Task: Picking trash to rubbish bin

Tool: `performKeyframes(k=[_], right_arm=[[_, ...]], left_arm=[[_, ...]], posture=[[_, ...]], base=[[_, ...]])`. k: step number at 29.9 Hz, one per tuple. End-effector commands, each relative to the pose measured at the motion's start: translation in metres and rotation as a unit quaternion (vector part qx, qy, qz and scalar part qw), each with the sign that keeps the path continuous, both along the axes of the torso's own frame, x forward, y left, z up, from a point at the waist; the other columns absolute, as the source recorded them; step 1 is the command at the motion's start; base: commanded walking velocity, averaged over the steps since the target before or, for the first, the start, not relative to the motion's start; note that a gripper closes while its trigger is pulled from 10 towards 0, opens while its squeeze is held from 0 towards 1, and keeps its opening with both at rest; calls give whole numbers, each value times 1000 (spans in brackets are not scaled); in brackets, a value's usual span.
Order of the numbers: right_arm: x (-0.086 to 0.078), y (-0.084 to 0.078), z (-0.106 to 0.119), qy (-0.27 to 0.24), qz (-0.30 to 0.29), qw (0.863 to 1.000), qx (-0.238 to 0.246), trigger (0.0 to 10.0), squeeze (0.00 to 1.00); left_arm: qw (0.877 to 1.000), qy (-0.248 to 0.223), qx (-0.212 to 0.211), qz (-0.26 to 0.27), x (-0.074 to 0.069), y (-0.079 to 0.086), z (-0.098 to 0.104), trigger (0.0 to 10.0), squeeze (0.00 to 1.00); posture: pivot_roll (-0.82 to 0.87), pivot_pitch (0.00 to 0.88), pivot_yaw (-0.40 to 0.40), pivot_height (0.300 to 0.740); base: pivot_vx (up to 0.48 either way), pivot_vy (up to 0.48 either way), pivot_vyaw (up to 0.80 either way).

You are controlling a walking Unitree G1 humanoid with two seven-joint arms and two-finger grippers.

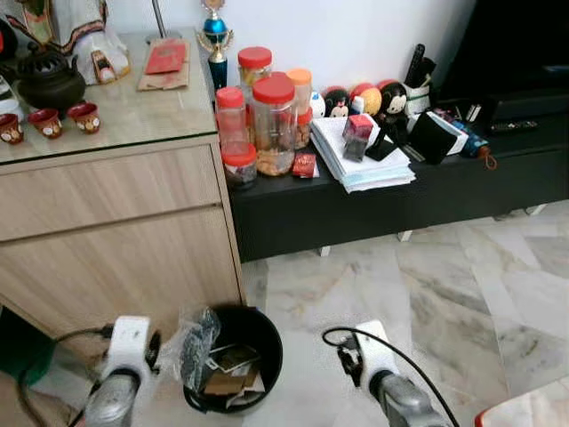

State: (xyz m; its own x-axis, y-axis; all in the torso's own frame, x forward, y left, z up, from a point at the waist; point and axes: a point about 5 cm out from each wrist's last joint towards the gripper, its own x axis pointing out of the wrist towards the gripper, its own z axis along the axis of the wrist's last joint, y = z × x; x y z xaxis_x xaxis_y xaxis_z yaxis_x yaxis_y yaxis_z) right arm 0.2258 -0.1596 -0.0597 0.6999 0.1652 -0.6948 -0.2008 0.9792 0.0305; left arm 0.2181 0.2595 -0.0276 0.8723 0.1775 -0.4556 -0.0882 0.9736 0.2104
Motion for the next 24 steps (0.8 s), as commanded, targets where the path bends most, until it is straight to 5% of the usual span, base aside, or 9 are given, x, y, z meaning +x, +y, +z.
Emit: performKeyframes(k=[1,2,6,13,24], right_arm=[[-10,-3,-7,24,-20,1000,0,10000,0],[-10,-3,-7,24,-20,1000,0,10000,0],[-34,-9,-20,68,-42,997,-6,10000,0],[-59,-14,-33,110,-61,992,-13,10000,0],[-55,-13,-31,104,-66,992,-12,10000,0]], left_arm=[[999,40,-6,17,-16,-2,-14,10000,0],[999,40,-6,17,-16,-2,-14,10000,0],[987,132,-28,85,-53,-10,-44,10000,0],[969,217,-17,115,-82,-13,-61,10000,0],[969,223,-6,110,-78,-10,-59,10000,0]], posture=[[59,60,-3,740],[59,60,-3,740],[48,54,-3,740],[41,50,-1,740],[43,49,6,740]], base=[[0,0,0],[0,0,0],[0,0,0],[0,0,0],[0,0,0]])
